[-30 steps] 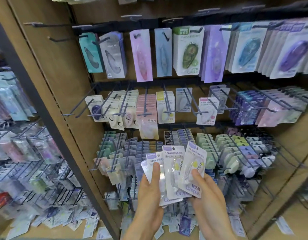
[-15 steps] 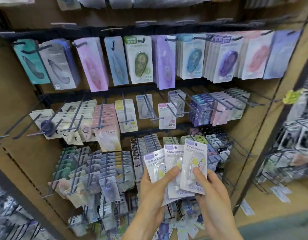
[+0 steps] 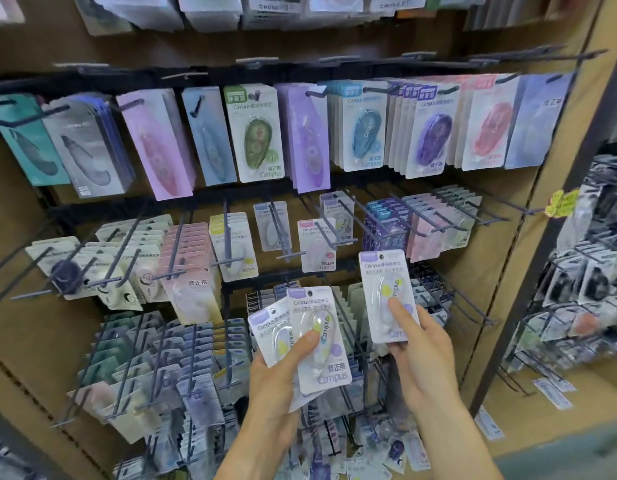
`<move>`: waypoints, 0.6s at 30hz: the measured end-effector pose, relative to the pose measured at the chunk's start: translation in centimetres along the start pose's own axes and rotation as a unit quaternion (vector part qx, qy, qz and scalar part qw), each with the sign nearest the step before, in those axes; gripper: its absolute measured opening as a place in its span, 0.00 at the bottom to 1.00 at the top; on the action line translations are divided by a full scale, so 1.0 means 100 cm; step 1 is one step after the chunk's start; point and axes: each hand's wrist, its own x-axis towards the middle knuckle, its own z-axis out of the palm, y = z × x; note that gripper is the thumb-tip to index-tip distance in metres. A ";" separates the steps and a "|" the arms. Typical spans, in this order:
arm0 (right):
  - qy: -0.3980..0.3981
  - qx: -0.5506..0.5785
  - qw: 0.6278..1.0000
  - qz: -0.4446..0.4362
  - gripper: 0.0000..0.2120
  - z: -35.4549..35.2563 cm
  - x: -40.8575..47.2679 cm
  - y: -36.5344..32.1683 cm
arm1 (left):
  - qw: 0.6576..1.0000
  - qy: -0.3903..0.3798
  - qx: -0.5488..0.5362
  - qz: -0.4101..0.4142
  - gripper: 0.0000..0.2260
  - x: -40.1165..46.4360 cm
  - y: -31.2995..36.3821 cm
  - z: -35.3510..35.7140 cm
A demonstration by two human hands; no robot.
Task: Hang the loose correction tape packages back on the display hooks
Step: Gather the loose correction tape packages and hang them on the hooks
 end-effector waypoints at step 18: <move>-0.008 -0.024 1.000 0.017 0.11 0.024 0.083 -0.004 | 1.000 -0.024 0.007 0.014 0.28 0.011 -0.010 0.033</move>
